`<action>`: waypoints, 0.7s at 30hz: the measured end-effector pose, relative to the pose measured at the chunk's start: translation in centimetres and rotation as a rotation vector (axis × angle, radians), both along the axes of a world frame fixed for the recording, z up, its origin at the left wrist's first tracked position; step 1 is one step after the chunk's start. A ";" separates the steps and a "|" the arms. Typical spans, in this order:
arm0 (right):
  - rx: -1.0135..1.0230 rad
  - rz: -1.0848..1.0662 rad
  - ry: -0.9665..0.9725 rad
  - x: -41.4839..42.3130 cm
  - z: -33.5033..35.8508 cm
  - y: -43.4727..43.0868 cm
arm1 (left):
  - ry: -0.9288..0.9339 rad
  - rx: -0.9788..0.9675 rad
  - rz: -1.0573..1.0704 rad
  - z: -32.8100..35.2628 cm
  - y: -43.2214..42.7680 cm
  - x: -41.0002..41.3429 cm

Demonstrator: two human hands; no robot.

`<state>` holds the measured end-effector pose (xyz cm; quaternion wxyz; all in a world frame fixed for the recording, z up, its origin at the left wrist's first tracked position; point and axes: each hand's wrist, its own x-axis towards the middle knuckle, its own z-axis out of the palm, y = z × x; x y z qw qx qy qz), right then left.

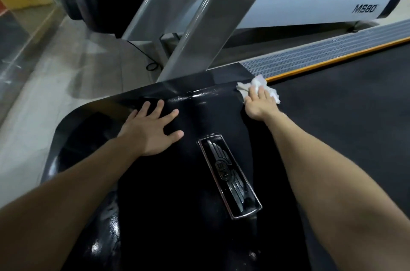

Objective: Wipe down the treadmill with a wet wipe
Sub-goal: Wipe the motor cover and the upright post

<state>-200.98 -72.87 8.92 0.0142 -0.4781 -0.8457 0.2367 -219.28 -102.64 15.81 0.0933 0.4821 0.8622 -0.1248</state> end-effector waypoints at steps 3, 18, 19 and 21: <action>0.064 0.230 0.058 -4.5 1.0 -2.7 | -0.022 -0.001 0.010 0.1 0.1 0.2; 0.094 0.247 -0.271 12.1 6.2 -16.4 | 0.034 -0.083 0.056 4.2 2.3 3.9; 0.063 0.192 -0.283 13.4 6.5 -17.4 | 0.060 -0.056 0.024 4.4 2.3 5.3; 0.028 0.142 -0.237 15.9 6.6 -18.9 | 0.050 0.044 -0.039 4.4 1.8 8.5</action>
